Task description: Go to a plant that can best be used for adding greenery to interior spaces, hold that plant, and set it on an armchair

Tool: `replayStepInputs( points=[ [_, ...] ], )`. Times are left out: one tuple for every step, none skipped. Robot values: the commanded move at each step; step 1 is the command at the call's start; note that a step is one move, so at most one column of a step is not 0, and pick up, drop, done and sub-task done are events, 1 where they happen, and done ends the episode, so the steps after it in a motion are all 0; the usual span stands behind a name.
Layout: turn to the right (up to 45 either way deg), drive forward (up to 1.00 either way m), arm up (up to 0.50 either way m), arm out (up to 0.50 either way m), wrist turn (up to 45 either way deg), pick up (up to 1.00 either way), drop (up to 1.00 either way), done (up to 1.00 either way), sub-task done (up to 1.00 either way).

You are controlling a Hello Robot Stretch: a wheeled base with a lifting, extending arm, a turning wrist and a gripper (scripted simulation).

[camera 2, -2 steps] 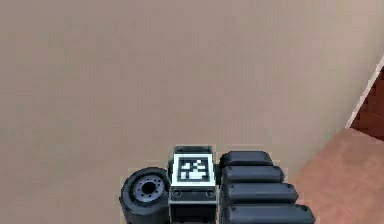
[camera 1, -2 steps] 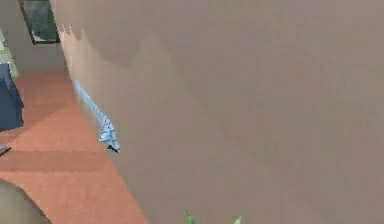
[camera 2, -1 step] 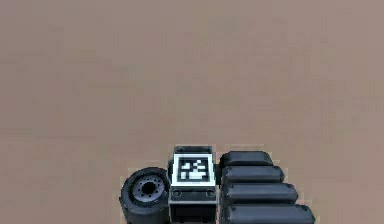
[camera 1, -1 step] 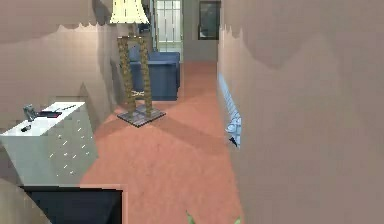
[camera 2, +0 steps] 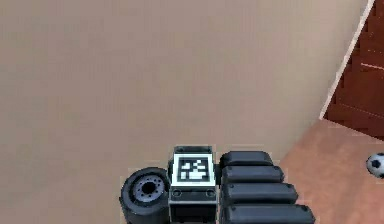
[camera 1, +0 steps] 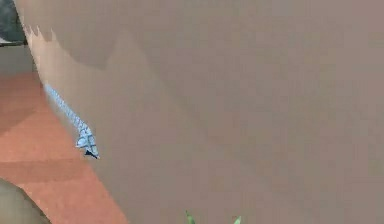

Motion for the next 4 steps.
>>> replayStepInputs(
  points=[
    [45.0, 0.0, 0.0, 0.0, 0.0, 0.0, 0.0, 0.0, 0.0],
    [12.0, 0.0, 0.0, 0.0, 0.0, 0.0, 0.0, 0.0, 0.0],
    [-45.0, 0.0, 0.0, 0.0, 0.0, 0.0, 0.0, 0.0, 0.0],
    [-45.0, 0.0, 0.0, 0.0, 0.0, 0.0, 0.0, 0.0, 0.0]
  ],
)
